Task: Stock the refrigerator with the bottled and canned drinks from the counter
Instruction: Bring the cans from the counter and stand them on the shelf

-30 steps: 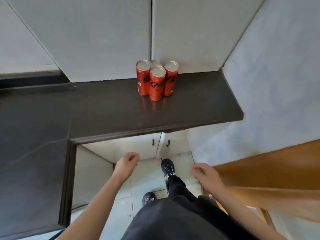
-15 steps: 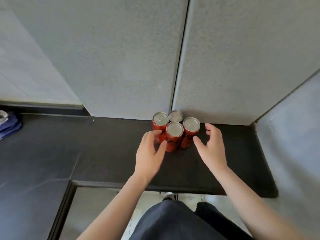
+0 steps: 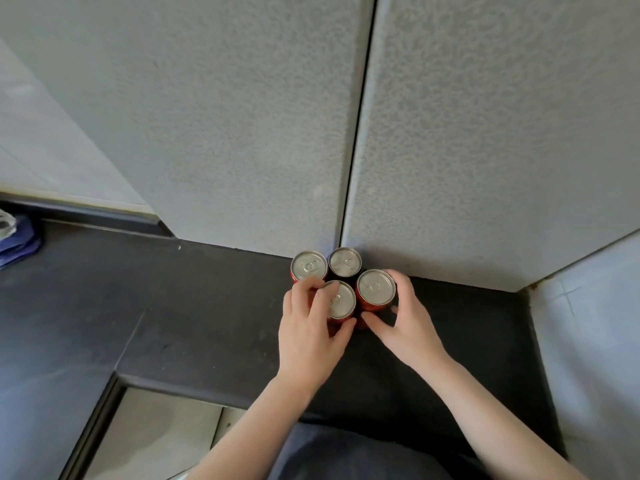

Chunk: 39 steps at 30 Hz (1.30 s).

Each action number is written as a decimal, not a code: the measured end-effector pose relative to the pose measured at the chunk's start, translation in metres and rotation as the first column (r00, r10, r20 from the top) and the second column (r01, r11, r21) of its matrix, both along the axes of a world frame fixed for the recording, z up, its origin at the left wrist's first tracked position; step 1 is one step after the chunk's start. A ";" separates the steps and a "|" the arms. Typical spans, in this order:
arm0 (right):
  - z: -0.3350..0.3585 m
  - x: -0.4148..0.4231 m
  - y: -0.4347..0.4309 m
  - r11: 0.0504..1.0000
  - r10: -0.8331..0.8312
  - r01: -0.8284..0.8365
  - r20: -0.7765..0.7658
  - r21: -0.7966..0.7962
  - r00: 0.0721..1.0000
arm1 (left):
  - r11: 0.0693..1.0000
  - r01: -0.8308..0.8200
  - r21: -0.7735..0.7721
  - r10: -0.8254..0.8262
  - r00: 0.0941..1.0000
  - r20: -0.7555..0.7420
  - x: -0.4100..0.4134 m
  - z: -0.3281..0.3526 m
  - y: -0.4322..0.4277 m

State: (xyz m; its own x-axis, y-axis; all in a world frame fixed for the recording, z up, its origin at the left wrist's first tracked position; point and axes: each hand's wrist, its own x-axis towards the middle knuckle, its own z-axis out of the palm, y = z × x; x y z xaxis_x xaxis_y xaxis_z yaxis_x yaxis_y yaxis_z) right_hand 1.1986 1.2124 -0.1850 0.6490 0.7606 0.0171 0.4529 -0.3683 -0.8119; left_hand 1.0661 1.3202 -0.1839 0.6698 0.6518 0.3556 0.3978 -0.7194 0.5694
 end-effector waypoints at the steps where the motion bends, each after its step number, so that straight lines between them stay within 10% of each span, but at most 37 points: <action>1: -0.002 0.001 -0.001 1.000 0.012 -0.012 0.003 0.007 1.000 | 1.000 0.014 -0.010 -0.014 1.000 0.001 -0.001 -0.001 0.001; 13: -0.011 -0.006 0.000 0.998 0.000 -0.006 0.099 0.058 0.995 | 0.970 0.218 -0.107 -0.214 0.976 0.049 -0.018 0.000 0.003; 21: -0.009 -0.043 -0.011 0.980 -0.101 0.102 -0.015 0.169 0.995 | 0.947 -0.066 -0.316 0.124 0.978 0.168 -0.075 -0.003 -0.019; 30: -0.007 -0.124 0.020 0.929 0.300 -0.251 -0.155 0.273 0.941 | 0.737 -0.415 -0.534 0.574 0.802 0.168 -0.176 -0.003 -0.038; 39: 0.006 -0.266 0.041 0.663 0.743 -0.738 -0.221 0.122 0.631 | 0.484 -0.642 -0.594 0.858 0.483 0.176 -0.327 0.003 -0.118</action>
State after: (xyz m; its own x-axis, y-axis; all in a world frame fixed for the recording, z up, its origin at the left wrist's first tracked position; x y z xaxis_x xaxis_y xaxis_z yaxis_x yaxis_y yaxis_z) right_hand 0.9325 1.2535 -0.1788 -0.1476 0.9885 -0.0341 0.3647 0.0223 -0.9308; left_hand 0.7391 1.2023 -0.1810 -0.3069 0.9517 0.0095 0.3153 0.0923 0.9445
